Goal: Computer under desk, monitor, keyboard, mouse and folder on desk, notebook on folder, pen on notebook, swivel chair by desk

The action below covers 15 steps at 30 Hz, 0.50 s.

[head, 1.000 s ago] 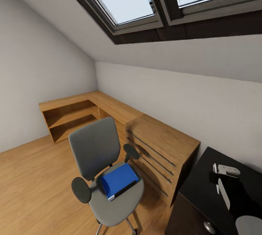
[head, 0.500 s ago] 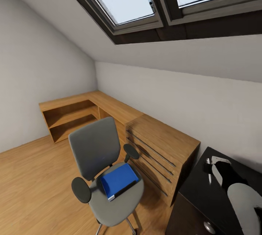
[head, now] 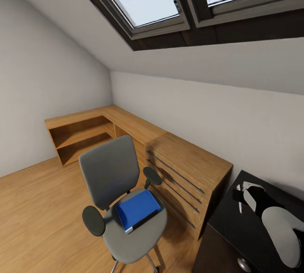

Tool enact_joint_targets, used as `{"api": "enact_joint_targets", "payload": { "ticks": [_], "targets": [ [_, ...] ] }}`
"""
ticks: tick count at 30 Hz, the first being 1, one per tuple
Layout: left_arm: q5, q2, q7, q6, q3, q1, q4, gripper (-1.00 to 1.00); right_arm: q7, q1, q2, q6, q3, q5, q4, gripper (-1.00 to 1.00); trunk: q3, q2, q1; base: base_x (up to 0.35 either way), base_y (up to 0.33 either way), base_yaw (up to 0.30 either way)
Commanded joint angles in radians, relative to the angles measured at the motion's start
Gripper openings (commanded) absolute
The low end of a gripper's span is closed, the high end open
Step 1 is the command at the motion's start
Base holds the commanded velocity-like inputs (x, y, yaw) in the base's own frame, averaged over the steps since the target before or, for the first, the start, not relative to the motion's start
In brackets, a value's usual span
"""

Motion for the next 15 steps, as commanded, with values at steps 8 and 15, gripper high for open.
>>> {"api": "enact_joint_targets", "payload": {
  "ticks": [8, 15],
  "targets": [
    [0.008, 0.04, 0.001, 0.052, 0.027, -0.001, -0.061, 1.0, 0.005, -0.001, 0.002, 0.006, -0.007, 0.011, 0.0, -1.0, -0.027, -0.058, 0.031, 0.0, 0.0, 0.0],
    [0.101, 0.106, 0.002, 0.602, 0.077, -0.001, -0.44, 1.0, 0.005, -0.001, 0.002, 0.006, -0.007, 0.013, 0.022, -1.0, -0.049, -0.107, 0.058, 0.0, 0.0, 0.0]
  ]
}}
